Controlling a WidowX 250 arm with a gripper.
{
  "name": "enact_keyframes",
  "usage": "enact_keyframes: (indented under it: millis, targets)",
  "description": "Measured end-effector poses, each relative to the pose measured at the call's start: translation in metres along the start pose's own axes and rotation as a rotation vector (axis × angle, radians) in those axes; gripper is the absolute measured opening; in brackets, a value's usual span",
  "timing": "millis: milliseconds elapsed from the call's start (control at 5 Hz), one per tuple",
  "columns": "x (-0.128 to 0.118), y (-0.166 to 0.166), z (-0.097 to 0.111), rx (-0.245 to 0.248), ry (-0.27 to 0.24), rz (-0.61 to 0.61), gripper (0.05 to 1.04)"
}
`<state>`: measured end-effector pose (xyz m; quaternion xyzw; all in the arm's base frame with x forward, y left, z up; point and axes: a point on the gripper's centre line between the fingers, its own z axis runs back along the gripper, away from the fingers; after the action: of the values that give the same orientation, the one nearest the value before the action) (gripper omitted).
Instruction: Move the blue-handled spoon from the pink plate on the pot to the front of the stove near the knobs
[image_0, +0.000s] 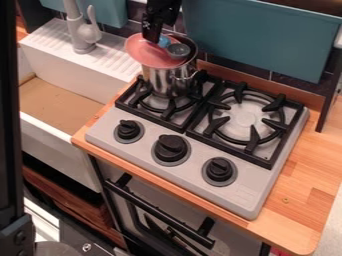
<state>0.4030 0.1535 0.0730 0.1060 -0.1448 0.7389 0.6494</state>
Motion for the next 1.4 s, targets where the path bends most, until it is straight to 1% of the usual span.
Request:
enact_keyframes:
  millis: [200, 400, 600, 800, 1000, 1200, 1400]
  targets:
    - [0.001, 0.002, 0.000, 0.014, -0.005, -0.003, 0.995]
    - [0.001, 0.003, -0.002, 0.013, -0.002, -0.014, 0.995]
    - [-0.003, 0.009, -0.008, 0.028, -0.002, -0.029, 0.995]
    - [-0.004, 0.011, -0.009, 0.041, 0.007, -0.035, 0.966]
    - [-0.007, 0.017, -0.014, 0.060, 0.012, -0.039, 0.840]
    - [-0.008, 0.017, -0.014, 0.059, 0.015, -0.030, 0.560]
    - [-0.008, 0.017, -0.016, 0.057, 0.012, -0.027, 0.323]
